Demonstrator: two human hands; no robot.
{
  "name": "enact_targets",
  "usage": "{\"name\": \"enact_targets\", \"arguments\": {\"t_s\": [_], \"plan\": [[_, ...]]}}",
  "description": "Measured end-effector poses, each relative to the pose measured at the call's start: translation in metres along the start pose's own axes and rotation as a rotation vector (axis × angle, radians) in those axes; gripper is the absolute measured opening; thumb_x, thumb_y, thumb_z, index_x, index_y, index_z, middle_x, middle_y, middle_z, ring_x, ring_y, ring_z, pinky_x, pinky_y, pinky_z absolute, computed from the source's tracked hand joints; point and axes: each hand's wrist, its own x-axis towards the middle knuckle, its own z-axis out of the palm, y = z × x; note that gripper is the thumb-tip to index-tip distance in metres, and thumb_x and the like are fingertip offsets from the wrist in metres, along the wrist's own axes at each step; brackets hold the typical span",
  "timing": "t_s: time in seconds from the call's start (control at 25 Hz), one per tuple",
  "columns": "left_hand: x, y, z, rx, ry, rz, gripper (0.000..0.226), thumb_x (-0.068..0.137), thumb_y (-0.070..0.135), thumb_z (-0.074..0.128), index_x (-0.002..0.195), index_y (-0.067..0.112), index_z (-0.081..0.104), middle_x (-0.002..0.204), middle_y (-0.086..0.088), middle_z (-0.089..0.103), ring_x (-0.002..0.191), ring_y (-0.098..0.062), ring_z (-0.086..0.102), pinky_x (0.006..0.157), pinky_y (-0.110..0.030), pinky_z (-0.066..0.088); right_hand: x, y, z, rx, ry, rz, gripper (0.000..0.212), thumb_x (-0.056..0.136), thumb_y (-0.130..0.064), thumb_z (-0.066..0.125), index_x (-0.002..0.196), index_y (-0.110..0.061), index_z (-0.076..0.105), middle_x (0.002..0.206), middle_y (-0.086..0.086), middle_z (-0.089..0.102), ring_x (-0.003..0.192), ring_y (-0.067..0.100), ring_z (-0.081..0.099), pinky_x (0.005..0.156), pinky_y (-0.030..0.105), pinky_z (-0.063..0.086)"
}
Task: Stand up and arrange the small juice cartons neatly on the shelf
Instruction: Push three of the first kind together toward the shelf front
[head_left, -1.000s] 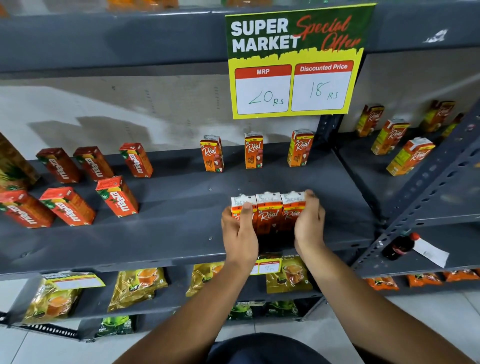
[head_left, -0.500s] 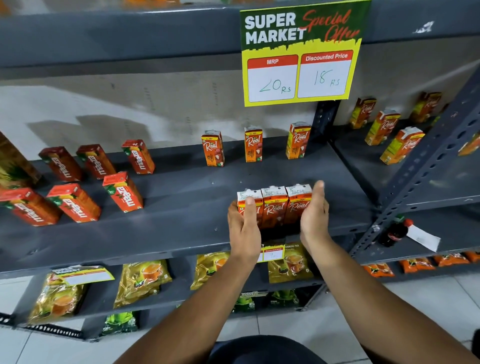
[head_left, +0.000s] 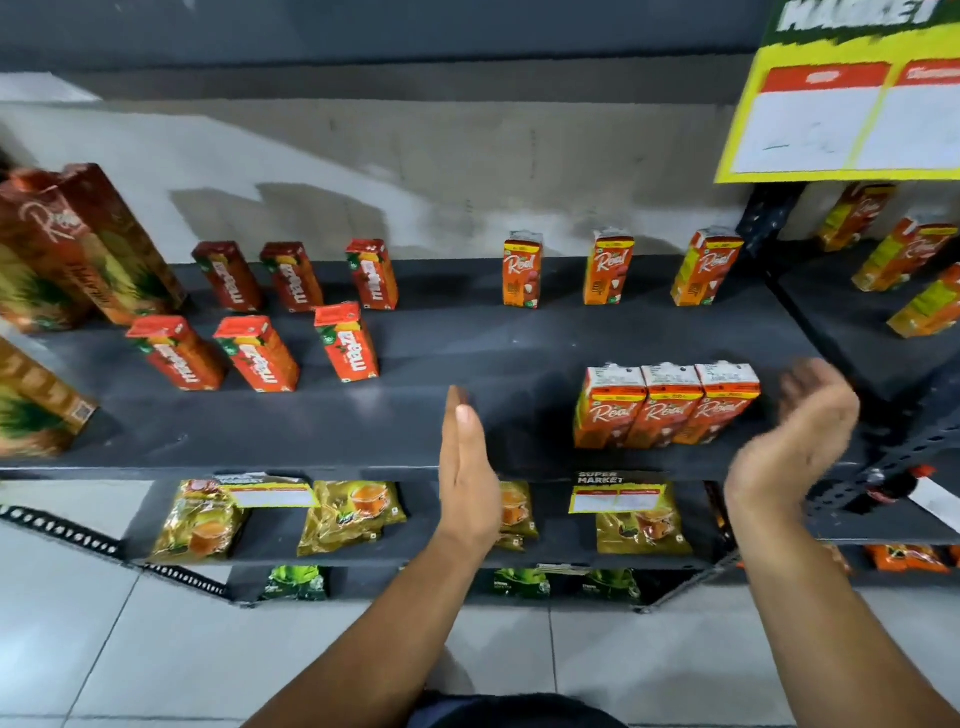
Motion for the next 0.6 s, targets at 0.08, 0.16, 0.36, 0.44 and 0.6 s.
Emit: {"name": "enact_targets", "arguments": {"t_s": [0.08,0.16,0.36,0.44,0.6], "plan": [[-0.002,0.004,-0.027,0.045,0.097,0.09,0.07,0.091,0.059,0.021,0.149,0.02,0.02,0.154,0.007,0.026,0.134,0.008,0.026,0.102,-0.002,0.022,-0.034,-0.007,0.014,-0.044,-0.137,-0.252,0.031,0.1,-0.027,0.039,0.116,-0.003,0.049,0.096,0.012,0.054,0.081,0.022,0.056,0.07,0.039,0.044],[0.006,0.015,-0.071,0.076,0.304,0.209,0.06,0.098,0.05,0.021,0.148,0.017,0.023,0.152,0.007,0.028,0.131,0.014,0.028,0.1,-0.001,0.023,-0.07,-0.013,0.042,-0.084,-0.396,-0.383,0.032,0.099,-0.033,0.044,0.11,-0.005,0.054,0.092,0.019,0.056,0.078,0.035,0.054,0.069,0.045,0.042],[0.102,0.07,-0.23,-0.002,0.774,0.351,0.057,0.099,0.039,0.027,0.145,0.005,0.027,0.153,-0.013,0.029,0.135,-0.01,0.03,0.102,-0.004,0.024,-0.137,-0.035,0.177,-0.087,-0.727,-0.206,0.036,0.096,-0.039,0.047,0.117,-0.012,0.058,0.111,0.012,0.064,0.104,0.01,0.061,0.086,0.018,0.044],[0.139,0.079,-0.27,0.02,0.76,0.26,0.06,0.099,0.044,0.028,0.146,0.006,0.026,0.155,-0.013,0.026,0.132,-0.006,0.027,0.094,0.003,0.019,-0.151,-0.034,0.238,-0.048,-0.703,-0.057,0.03,0.097,-0.038,0.045,0.117,-0.019,0.056,0.114,0.008,0.063,0.106,0.011,0.059,0.089,0.02,0.045],[0.19,0.07,-0.305,-0.104,0.419,0.126,0.057,0.1,0.046,0.028,0.144,0.009,0.031,0.149,-0.015,0.038,0.135,-0.023,0.038,0.114,-0.037,0.028,-0.158,-0.004,0.314,0.006,-0.602,0.545,0.05,0.099,-0.047,0.035,0.13,-0.013,0.053,0.132,0.01,0.058,0.123,0.023,0.053,0.1,0.035,0.038]]}}
